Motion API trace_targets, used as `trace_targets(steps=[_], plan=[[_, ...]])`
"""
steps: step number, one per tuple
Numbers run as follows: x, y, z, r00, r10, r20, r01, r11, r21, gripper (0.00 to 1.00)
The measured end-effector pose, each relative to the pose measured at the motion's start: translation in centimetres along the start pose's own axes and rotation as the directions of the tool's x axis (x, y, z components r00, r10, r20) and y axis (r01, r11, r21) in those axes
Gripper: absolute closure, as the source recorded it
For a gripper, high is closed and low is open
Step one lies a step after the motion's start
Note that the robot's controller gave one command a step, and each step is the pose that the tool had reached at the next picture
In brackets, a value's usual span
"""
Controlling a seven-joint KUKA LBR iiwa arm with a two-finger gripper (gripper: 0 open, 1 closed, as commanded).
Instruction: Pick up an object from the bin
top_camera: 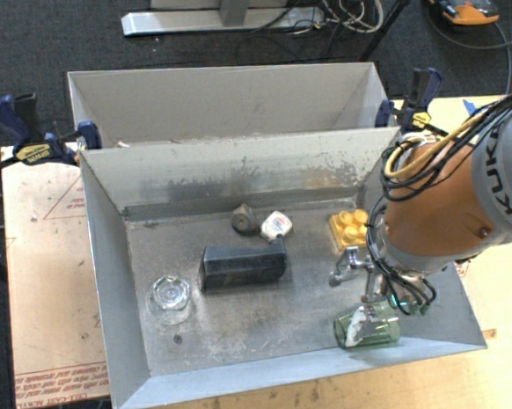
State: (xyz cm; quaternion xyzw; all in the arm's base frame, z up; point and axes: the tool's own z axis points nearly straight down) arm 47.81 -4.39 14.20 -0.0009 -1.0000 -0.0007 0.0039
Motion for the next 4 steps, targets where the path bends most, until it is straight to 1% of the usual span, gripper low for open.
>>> trace_targets(steps=[1,2,3,4], plan=[[-0.2,0.0,-0.4,1.0,-0.001,0.008,0.001,1.0,0.001,0.0],[-1.0,-6.3,6.1,0.961,-0.276,0.012,0.277,0.961,-0.012,1.0],[-1.0,-6.3,6.1,0.961,-0.277,0.012,0.277,0.961,-0.012,1.0],[-2.0,-7.3,-4.4,0.963,-0.269,0.008,0.269,0.963,0.002,1.0]])
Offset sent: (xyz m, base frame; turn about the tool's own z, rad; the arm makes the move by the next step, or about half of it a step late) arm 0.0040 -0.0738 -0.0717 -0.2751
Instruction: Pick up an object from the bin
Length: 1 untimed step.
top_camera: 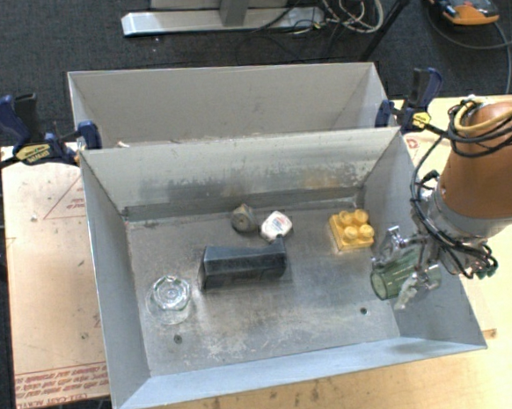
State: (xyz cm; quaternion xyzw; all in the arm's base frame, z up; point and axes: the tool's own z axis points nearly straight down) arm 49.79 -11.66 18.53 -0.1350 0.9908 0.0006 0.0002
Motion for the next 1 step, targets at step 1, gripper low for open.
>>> trace_targets(steps=[1], plan=[[0.0,0.0,0.0,1.0,0.0,0.0,0.0,1.0,0.0,1.0]])
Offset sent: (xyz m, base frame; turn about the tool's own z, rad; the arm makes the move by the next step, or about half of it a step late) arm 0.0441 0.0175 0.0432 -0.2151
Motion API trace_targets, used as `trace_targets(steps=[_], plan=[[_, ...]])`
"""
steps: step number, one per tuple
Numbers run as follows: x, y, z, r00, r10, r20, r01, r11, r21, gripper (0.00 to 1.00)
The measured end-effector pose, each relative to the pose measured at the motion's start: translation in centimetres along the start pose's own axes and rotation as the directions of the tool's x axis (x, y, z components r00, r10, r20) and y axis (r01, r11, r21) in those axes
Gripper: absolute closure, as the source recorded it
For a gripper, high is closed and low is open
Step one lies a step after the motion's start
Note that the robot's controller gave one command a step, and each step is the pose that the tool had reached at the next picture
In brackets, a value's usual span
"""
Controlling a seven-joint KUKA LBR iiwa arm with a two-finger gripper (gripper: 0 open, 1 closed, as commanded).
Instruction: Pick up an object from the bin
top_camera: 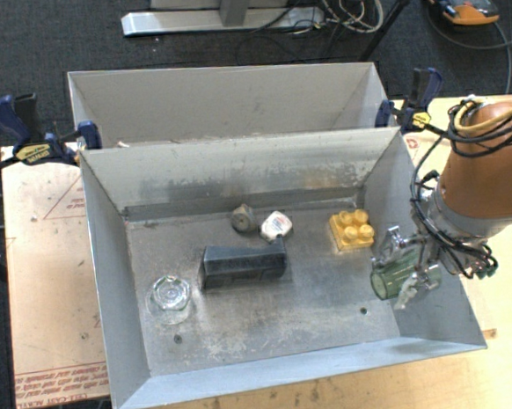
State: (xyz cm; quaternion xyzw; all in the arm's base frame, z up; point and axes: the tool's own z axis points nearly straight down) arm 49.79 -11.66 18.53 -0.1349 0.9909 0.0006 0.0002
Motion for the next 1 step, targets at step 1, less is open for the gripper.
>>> trace_targets(steps=[1], plan=[[-4.82,0.55,-4.27,0.978,-0.211,0.003,0.211,0.978,0.001,1.0]])
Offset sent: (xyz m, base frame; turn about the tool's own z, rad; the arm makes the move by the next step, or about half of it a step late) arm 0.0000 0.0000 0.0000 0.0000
